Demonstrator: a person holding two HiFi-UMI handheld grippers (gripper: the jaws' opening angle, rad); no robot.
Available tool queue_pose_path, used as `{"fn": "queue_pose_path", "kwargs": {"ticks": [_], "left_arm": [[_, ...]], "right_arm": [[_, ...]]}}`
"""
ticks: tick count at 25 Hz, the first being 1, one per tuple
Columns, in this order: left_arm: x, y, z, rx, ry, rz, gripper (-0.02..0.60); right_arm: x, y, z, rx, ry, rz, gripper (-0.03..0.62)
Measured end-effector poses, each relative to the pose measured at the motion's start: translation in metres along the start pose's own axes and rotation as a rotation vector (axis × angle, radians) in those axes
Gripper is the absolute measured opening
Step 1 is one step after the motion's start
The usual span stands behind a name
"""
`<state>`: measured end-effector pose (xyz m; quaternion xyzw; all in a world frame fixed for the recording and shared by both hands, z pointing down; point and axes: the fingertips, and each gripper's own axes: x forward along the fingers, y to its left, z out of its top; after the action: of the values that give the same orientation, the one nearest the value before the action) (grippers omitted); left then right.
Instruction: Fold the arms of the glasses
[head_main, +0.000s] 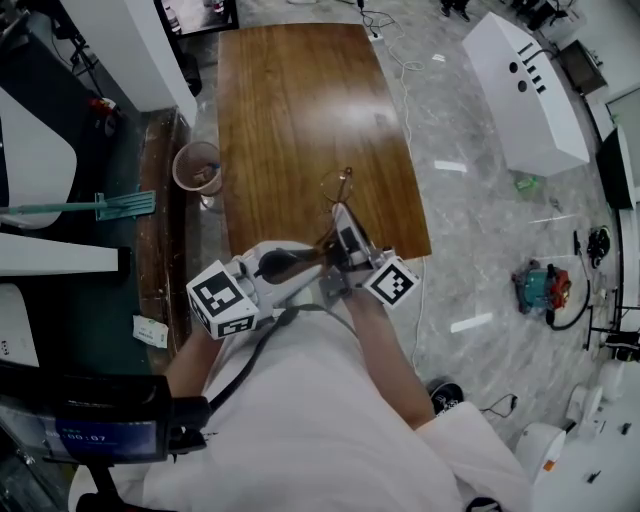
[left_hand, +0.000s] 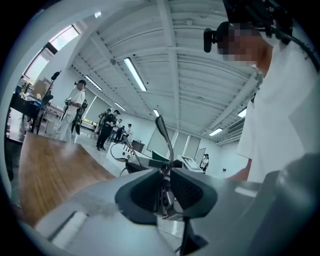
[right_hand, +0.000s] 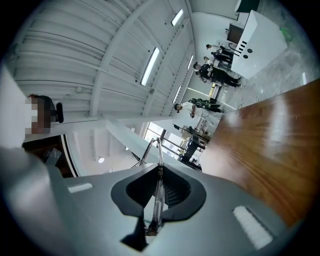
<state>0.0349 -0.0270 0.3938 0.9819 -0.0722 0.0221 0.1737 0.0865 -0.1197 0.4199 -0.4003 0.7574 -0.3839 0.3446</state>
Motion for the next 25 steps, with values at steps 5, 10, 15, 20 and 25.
{"fn": "queue_pose_path", "kwargs": {"ticks": [5,10,15,20,25], "left_arm": [[-0.004,0.004,0.005,0.001,-0.031,0.025,0.047],[-0.005,0.016,0.008,-0.049,-0.051,0.05,0.023],[0.0,0.028,0.012,-0.041,-0.043,0.095,0.041],[-0.01,0.036,0.005,-0.062,-0.031,0.175,0.111],[-0.023,0.027,0.012,-0.086,-0.071,0.163,0.062]], "right_arm": [[-0.003,0.002,-0.005,-0.003,0.013,0.008,0.032],[-0.004,0.008,-0.019,-0.036,0.089,0.034,0.032],[-0.002,0.015,-0.036,-0.057,0.145,0.065,0.031],[-0.007,0.006,-0.031,-0.051,0.112,0.032,0.031],[-0.012,-0.001,-0.019,-0.066,0.096,0.0,0.031]]}}
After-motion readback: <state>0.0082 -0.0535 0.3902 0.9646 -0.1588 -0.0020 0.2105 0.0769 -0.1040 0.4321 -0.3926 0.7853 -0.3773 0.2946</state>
